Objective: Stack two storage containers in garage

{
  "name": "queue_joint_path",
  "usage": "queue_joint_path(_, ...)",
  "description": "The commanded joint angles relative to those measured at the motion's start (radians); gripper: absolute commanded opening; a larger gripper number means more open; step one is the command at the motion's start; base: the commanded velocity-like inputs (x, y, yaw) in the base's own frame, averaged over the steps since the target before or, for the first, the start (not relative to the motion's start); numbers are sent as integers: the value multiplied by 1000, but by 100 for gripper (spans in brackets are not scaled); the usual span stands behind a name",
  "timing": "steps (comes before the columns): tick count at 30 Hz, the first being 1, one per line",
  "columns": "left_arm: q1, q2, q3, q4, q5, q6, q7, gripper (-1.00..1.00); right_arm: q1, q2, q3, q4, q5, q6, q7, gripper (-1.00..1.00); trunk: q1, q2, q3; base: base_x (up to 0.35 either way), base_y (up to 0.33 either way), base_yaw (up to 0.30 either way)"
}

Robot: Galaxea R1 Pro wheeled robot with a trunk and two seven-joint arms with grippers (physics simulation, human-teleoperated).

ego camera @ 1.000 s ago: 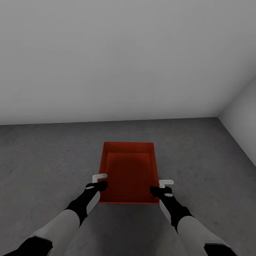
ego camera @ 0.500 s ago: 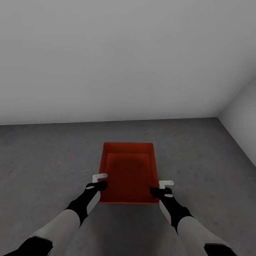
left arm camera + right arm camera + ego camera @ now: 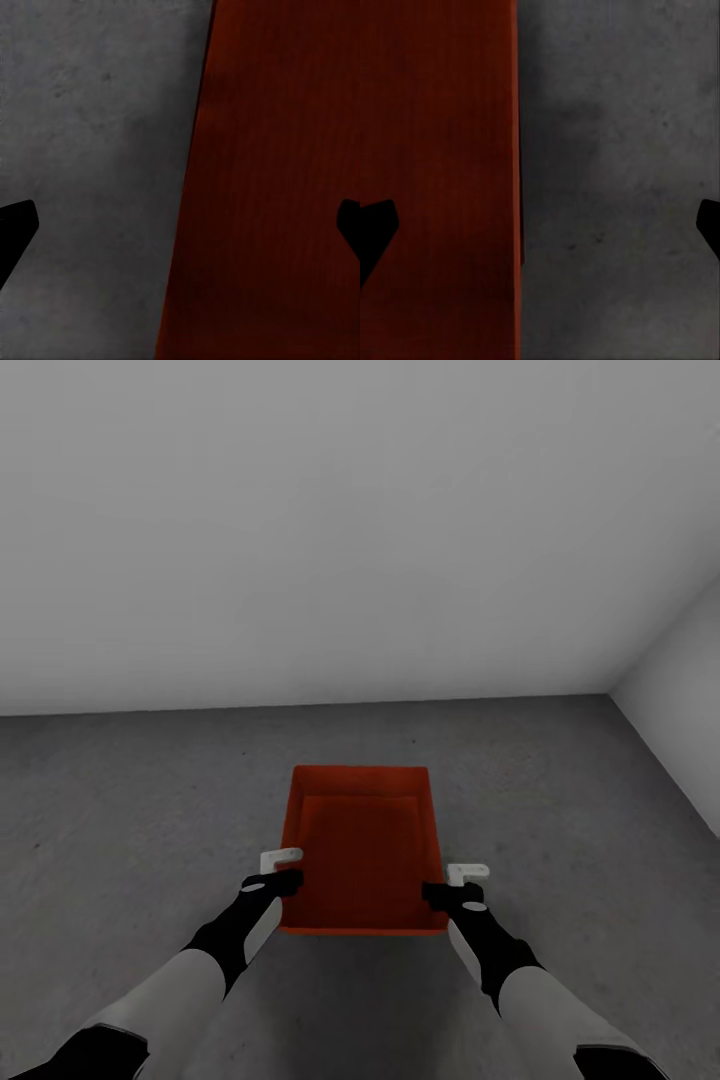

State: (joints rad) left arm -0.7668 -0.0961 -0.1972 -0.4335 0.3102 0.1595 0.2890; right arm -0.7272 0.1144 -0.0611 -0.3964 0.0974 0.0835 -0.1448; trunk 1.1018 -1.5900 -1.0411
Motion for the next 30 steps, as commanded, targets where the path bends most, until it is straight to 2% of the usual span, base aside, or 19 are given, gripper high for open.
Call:
queue_joint_path(1, 0, 1, -8, -2, 8, 5, 9, 100, 0, 2, -6, -9, 10, 9, 0, 100, -4, 7, 3, 0, 0, 0)
queue_joint_path(21, 0, 3, -4, -2, 8, 5, 9, 100, 0, 2, -6, -39, 10, 20, 0, 100, -81, 147, 65, 0, 0, 0)
queue_joint_path(30, 0, 7, 8, -2, 7, 5, 9, 100, 0, -7, -8, -41, 10, 11, 0, 100, -115, 210, 93, 0, 0, 0)
